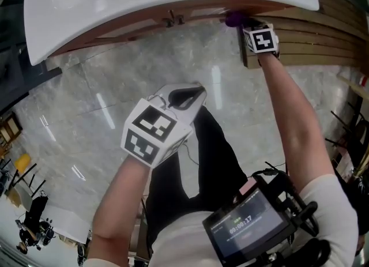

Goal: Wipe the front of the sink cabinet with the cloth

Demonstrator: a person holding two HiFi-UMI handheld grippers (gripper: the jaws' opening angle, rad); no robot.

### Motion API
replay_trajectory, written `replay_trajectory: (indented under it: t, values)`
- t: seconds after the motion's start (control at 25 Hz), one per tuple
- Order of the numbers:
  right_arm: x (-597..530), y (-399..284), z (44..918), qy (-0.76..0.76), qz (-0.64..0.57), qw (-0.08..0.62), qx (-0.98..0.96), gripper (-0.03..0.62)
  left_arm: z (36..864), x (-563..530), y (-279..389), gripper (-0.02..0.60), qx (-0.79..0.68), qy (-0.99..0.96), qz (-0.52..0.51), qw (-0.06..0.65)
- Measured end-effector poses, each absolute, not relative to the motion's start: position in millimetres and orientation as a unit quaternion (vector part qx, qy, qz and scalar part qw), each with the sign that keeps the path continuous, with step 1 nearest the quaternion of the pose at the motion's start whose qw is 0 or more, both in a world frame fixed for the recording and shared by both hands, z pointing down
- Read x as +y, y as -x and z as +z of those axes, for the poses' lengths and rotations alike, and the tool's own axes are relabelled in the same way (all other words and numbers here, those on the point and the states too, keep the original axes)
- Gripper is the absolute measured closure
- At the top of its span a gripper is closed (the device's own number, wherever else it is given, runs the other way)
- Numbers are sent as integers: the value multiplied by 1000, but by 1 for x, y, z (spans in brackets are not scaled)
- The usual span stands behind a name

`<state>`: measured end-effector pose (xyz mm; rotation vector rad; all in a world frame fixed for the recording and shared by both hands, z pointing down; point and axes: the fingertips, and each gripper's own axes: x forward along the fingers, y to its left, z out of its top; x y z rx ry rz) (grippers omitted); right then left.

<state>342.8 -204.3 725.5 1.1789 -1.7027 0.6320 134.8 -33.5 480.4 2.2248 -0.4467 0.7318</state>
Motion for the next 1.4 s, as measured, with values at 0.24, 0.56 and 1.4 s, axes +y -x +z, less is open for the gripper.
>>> replay_trajectory:
  t: [0.24, 0.56, 1.4]
  values:
    - [-201, -385, 714, -504, 268, 471, -673, 540, 474, -40, -148, 574, -160, -869, 298, 360]
    - [-166, -417, 683, -521, 290, 461, -657, 539, 450, -43, -148, 574, -161, -871, 303, 352]
    - [-4, -238, 452, -448, 290, 357, -767, 539, 297, 41, -76, 574, -159, -886, 281, 333]
